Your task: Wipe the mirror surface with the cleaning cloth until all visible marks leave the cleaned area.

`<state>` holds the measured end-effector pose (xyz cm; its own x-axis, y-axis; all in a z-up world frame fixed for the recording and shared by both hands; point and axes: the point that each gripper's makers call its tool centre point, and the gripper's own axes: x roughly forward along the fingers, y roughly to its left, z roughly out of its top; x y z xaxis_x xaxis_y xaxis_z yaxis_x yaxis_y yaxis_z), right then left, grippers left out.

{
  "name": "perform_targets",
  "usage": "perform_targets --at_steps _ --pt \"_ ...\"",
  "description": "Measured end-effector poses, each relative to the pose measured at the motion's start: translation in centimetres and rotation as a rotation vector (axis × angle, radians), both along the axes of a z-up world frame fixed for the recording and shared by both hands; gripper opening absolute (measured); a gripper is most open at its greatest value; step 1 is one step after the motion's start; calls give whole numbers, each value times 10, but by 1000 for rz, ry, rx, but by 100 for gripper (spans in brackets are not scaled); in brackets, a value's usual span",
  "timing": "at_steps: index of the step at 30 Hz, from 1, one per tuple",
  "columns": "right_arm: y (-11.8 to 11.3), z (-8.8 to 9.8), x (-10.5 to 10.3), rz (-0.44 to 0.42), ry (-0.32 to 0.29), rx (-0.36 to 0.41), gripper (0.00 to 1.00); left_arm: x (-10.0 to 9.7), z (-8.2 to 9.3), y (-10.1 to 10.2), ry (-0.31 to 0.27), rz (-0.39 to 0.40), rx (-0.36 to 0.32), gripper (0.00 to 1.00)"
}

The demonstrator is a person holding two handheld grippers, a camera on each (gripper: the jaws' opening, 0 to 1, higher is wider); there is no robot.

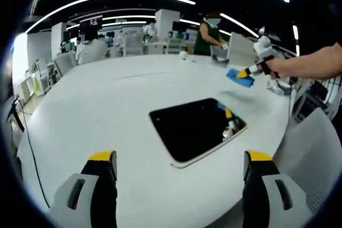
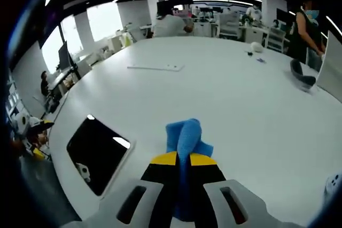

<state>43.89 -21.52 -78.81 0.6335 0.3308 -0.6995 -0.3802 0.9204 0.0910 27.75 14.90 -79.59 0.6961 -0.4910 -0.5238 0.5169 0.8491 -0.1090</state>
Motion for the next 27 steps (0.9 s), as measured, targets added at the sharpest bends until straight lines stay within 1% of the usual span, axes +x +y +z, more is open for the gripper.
perform_targets --at_steps 21,27 --pt "13 -4 -6 11 21 6 1 0 1 -1 -6 -8 5 99" --pt "19 -8 -7 13 30 5 1 0 1 -1 -5 -9 3 99"
